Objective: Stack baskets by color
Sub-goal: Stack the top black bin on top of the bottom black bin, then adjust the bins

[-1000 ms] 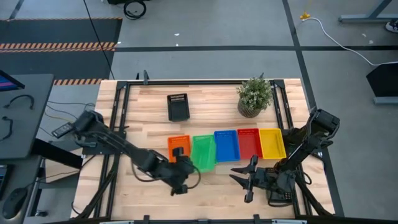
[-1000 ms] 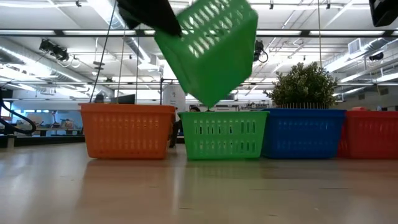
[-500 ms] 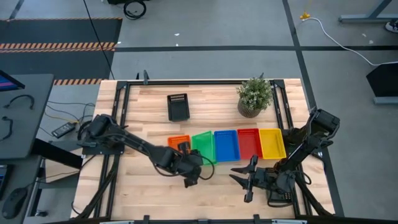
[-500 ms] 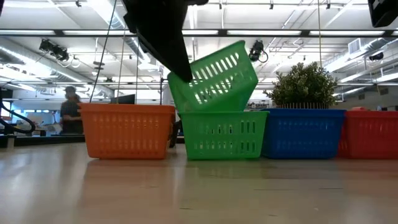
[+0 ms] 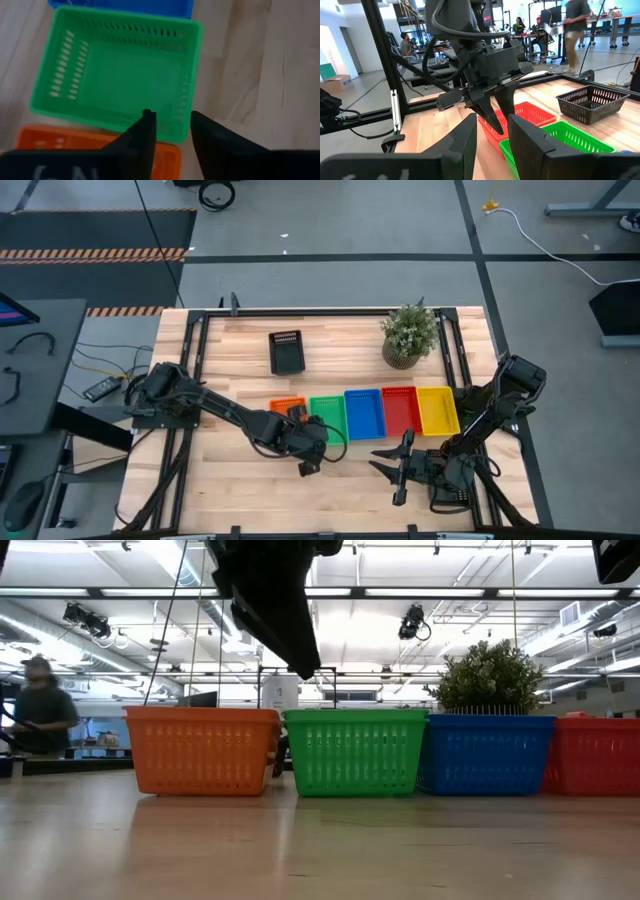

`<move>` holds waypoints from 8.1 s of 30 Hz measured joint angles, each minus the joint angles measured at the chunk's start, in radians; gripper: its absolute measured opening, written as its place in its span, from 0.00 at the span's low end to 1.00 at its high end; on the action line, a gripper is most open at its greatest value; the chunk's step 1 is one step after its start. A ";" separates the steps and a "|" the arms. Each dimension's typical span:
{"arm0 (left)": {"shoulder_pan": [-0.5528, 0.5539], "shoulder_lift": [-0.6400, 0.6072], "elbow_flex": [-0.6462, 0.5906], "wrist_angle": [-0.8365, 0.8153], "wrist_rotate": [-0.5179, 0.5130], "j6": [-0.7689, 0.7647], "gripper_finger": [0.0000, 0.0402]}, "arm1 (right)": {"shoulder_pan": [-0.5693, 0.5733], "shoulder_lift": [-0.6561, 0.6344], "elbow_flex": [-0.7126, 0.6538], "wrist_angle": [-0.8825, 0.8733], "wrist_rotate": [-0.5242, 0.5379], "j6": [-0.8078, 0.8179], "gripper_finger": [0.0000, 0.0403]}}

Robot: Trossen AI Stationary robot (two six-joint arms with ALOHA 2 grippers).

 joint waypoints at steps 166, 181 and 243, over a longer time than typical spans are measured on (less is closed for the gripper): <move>0.066 -0.317 -0.245 0.205 -0.065 0.440 0.18 | -0.544 0.085 0.768 -1.641 -0.680 -0.030 0.03; -0.072 -0.473 -0.247 -0.134 -0.363 0.178 0.38 | 0.141 -0.035 0.768 -1.791 -0.555 0.520 0.02; -0.165 -0.467 -0.248 -0.145 -0.424 0.092 0.33 | 0.429 -0.032 0.645 -2.279 -0.827 1.720 0.23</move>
